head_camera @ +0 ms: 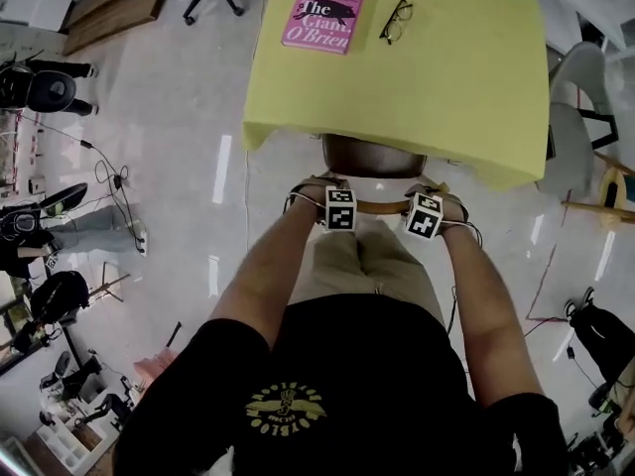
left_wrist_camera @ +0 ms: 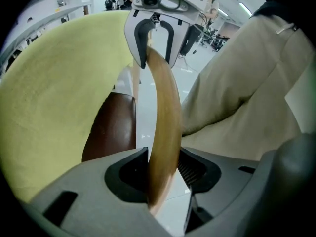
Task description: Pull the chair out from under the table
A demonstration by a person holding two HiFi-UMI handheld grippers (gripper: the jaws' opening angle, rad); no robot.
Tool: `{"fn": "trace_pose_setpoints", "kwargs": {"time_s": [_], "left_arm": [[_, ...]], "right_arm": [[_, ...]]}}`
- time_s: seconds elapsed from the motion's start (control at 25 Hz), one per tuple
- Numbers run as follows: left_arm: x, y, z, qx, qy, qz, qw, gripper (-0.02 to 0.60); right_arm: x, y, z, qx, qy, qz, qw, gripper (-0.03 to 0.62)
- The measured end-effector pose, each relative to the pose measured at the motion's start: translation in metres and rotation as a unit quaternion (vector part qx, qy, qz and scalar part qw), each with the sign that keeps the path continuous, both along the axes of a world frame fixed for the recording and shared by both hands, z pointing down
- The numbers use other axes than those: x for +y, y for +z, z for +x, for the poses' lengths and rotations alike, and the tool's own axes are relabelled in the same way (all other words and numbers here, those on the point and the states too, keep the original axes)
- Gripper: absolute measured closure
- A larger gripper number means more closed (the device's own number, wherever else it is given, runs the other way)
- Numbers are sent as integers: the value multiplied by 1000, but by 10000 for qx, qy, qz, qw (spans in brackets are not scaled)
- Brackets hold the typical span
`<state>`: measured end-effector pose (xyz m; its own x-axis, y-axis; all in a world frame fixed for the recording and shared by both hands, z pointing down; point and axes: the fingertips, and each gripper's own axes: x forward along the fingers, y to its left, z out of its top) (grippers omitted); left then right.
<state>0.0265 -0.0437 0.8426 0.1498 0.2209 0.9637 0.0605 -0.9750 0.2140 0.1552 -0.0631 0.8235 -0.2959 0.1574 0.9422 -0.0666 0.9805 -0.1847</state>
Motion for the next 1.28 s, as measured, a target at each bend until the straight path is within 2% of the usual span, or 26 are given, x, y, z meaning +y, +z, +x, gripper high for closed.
{"fn": "trace_pose_setpoints", "kwargs": {"time_s": [0.2, 0.4, 0.84, 1.08, 1.28], "left_arm": [[13, -3, -3, 82, 62, 54, 9999, 405], [34, -7, -9, 222, 326, 85, 9992, 407], [82, -6, -26, 245, 799, -220, 9963, 408], [107, -7, -28, 357, 927, -230, 9948, 410], [134, -8, -26, 294, 1040, -364, 9935, 410]], "right_arm": [[16, -2, -1, 116, 282, -5, 9995, 395], [41, -6, -7, 206, 514, -6, 9985, 396], [99, -5, -24, 303, 868, -74, 9957, 396], [127, -5, -26, 432, 979, -44, 9942, 398], [156, -7, -24, 453, 1036, -93, 9935, 401]]}}
